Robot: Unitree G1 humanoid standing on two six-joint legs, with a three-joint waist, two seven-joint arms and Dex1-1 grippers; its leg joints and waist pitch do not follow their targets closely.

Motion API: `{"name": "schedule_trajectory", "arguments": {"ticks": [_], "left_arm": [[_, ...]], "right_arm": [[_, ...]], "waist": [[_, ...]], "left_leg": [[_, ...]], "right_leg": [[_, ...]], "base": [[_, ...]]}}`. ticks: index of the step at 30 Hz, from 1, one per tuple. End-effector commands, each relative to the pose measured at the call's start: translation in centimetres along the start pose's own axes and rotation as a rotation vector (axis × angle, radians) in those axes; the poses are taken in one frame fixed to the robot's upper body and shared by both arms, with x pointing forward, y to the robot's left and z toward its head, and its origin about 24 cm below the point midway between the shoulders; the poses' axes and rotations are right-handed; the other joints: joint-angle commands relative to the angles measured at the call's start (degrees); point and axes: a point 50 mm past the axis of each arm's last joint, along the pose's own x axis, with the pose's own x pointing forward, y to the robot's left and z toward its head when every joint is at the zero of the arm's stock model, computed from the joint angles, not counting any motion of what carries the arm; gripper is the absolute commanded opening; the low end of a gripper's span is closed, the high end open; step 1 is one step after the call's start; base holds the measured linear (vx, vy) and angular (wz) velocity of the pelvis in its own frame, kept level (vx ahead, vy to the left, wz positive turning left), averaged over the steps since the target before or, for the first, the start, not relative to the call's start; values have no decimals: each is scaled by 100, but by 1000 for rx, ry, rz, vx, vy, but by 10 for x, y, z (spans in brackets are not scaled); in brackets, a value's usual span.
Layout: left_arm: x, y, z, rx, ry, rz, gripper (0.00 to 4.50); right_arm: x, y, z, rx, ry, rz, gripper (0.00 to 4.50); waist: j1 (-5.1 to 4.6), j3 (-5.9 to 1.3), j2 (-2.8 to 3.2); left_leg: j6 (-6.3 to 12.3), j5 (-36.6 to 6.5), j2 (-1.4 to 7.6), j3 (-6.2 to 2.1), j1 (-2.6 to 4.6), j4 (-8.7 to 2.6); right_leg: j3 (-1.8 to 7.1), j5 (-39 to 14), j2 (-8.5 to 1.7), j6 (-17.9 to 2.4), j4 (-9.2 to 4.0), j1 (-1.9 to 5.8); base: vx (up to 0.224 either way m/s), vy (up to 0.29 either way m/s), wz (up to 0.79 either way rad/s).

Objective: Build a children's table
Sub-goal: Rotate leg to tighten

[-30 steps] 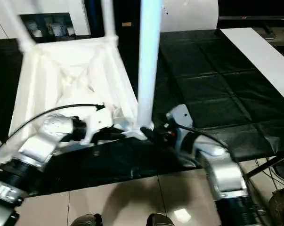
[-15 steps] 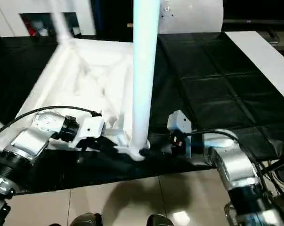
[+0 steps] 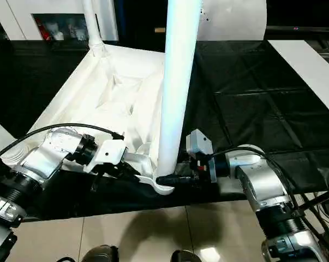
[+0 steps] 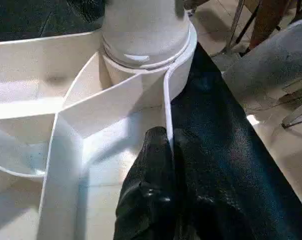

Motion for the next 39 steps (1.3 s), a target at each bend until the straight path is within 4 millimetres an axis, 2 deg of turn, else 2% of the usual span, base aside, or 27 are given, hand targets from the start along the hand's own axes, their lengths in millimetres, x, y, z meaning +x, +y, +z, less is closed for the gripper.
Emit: {"name": "schedule_trajectory", "arguments": {"ticks": [1,3,7,10,11,13,16,17,18,19,21,22,23,24,25,27,30,32,33,35,36,37,38,39], "left_arm": [[16,-11,-4,22,49,-150,0],[16,-11,-4,22,51,-149,0],[15,-10,-6,7,51,-130,0],[16,-8,-6,-16,30,-91,0],[17,-6,-6,-38,16,-60,0],[20,0,-4,-92,-15,23,0],[27,7,-1,-182,-44,140,0],[30,10,2,-220,-70,183,0],[35,13,6,-256,-96,229,0],[39,15,10,-279,-117,256,0],[48,22,18,-321,-140,332,0],[51,24,20,-333,-146,360,0],[54,26,23,-348,-151,389,0],[57,29,26,-362,-157,420,0],[58,30,27,-366,-159,431,0],[64,40,36,-403,-165,551,0],[70,47,47,-429,-159,655,0],[70,48,48,-426,-153,667,0],[70,47,49,-409,-134,670,0],[70,47,49,-409,-134,670,0],[68,45,45,-389,-117,654,0],[68,45,45,-389,-117,654,0],[64,41,41,-358,-111,620,0],[64,40,40,-353,-110,614,0]], "right_arm": [[1,1,2,-9,-4,31,235],[1,1,2,-8,-6,35,209],[4,6,0,11,-12,54,198],[6,10,-2,37,-30,50,197],[8,13,-3,57,-40,36,197],[16,18,-6,93,-67,-24,197],[32,18,-13,140,-47,-170,197],[38,19,-15,163,-38,-218,197],[46,18,-17,189,-31,-273,197],[52,17,-17,215,-38,-326,197],[66,12,-14,283,-70,-423,196],[70,10,-13,303,-81,-453,196],[75,6,-11,336,-87,-511,196],[80,3,-10,371,-94,-565,196],[82,2,-9,375,-96,-576,196],[94,-7,-5,420,-97,-690,196],[105,-17,2,457,-101,-809,196],[107,-18,4,464,-113,-826,252],[107,-20,8,446,-128,-851,266],[107,-20,8,446,-128,-851,272],[104,-20,8,428,-140,-854,304],[104,-20,8,428,-140,-854,304],[97,-18,7,412,-155,-845,324],[96,-17,7,410,-158,-844,324]], "waist": [[-42,-379,-53],[-38,-377,-46],[-39,-358,-38],[-32,-357,-43],[-31,-352,-12],[-15,-335,-27],[-51,-257,-7],[-78,-220,-23],[-93,-190,-25],[-113,-146,-27],[-219,-120,-50],[-276,-132,-46],[-342,-143,-41],[-356,-170,-34],[-379,-172,-36],[-417,-176,-25],[-444,-178,-40],[-437,-219,-40],[-433,-227,-26],[-437,-230,-28],[-431,-243,-23],[-427,-241,-28],[-419,-245,-29],[-418,-243,-31]], "left_leg": [[940,61,314,23,59,-296],[941,59,316,22,61,-296],[864,-92,319,20,63,-314],[841,-87,321,17,61,-319],[832,-74,320,17,61,-318],[785,-185,328,21,72,-334],[456,-736,324,3,68,-427],[248,-1132,308,-9,63,-475],[144,-1308,299,-24,67,-506],[-19,-1714,274,-56,105,-535],[-179,-2025,263,-115,95,-582],[-230,-2154,254,-147,112,-586],[-231,-2189,253,-160,109,-594],[-221,-2135,256,-163,111,-598],[-153,-1968,251,-148,97,-622],[-95,-1810,259,-102,106,-632],[-80,-1794,253,-71,110,-627],[-2,-1618,249,-48,111,-601],[121,-1366,259,-7,94,-598],[165,-1539,250,13,109,-594],[177,-1495,245,18,115,-584],[231,-1367,245,22,87,-585],[284,-1304,243,24,79,-581],[308,-1310,245,29,73,-582]], "right_leg": [[239,443,-379,-1886,-237,317],[237,444,-379,-1885,-236,315],[239,222,-378,-1845,-265,310],[244,245,-379,-1822,-263,315],[248,276,-377,-1827,-260,311],[254,167,-381,-1813,-292,300],[264,-778,-396,-1618,-403,278],[262,-1579,-402,-1384,-482,280],[262,-2030,-409,-1259,-520,274],[261,-3032,-432,-932,-623,233],[260,-3709,-437,-615,-679,221],[242,-3917,-449,-489,-722,192],[237,-3859,-445,-448,-737,192],[229,-3708,-444,-461,-730,206],[235,-3392,-419,-493,-741,213],[259,-2888,-389,-640,-729,174],[264,-2671,-375,-699,-715,171],[277,-2313,-387,-743,-698,195],[279,-1641,-357,-883,-645,191],[274,-1712,-357,-886,-660,177],[279,-1633,-364,-898,-655,180],[284,-1455,-365,-921,-641,195],[279,-1430,-365,-922,-644,201],[277,-1462,-364,-915,-648,198]], "base": [[0,0,0],[0,0,0],[0,0,0],[0,0,0],[0,0,0],[0,0,0],[0,0,0],[-56,-2,-3],[-56,-2,-3],[-65,5,-7],[-61,17,-11],[-55,25,-13],[0,0,0],[0,0,0],[0,0,0],[0,0,0],[0,0,0],[0,0,0],[0,0,0],[0,0,0],[0,0,0],[0,0,0],[0,0,0],[0,0,0]]}}
